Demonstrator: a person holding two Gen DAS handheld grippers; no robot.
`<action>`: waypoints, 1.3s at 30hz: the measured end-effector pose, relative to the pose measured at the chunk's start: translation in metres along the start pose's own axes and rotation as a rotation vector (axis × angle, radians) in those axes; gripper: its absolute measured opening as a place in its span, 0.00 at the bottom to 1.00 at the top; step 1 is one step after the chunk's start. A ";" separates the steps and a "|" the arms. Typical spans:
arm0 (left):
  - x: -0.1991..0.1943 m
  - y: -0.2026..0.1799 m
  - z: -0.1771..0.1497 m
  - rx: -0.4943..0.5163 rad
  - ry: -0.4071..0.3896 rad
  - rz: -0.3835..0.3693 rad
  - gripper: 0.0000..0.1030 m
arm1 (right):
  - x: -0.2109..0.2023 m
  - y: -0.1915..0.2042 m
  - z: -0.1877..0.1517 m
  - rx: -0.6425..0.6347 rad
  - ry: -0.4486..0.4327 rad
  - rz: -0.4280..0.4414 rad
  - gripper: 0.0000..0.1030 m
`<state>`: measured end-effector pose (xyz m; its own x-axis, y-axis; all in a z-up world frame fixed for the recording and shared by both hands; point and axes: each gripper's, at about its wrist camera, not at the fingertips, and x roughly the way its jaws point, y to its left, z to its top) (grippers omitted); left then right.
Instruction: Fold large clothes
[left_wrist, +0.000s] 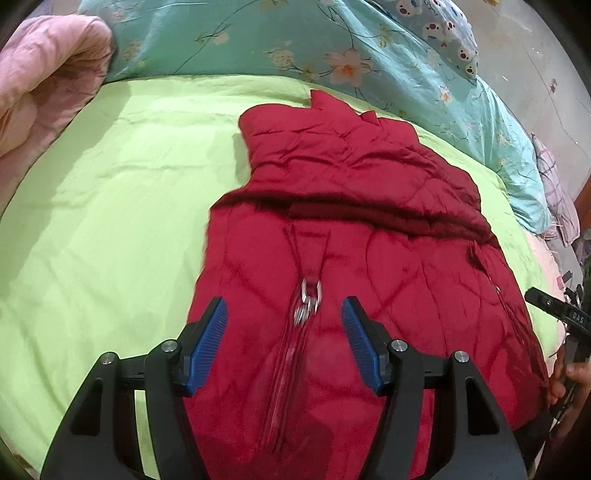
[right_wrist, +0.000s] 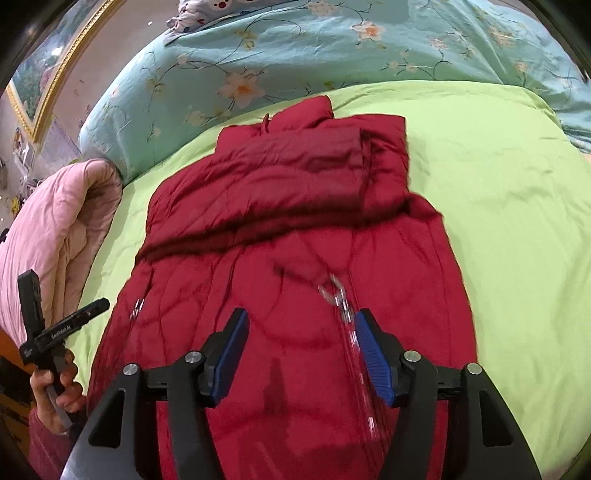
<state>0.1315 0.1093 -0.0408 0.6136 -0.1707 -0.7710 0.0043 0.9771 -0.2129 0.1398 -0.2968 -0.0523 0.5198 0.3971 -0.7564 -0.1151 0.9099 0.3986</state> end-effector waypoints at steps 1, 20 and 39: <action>-0.005 0.002 -0.006 -0.003 -0.001 0.002 0.61 | -0.006 -0.002 -0.006 0.004 -0.002 0.000 0.62; -0.040 0.016 -0.070 0.004 0.048 0.004 0.62 | -0.077 -0.045 -0.077 0.072 -0.018 -0.081 0.71; -0.035 0.034 -0.126 -0.129 0.175 -0.029 0.71 | -0.078 -0.070 -0.136 0.172 0.071 -0.036 0.71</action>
<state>0.0104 0.1327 -0.0968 0.4685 -0.2292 -0.8532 -0.0881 0.9488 -0.3033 -0.0079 -0.3749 -0.0912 0.4592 0.3777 -0.8041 0.0516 0.8922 0.4486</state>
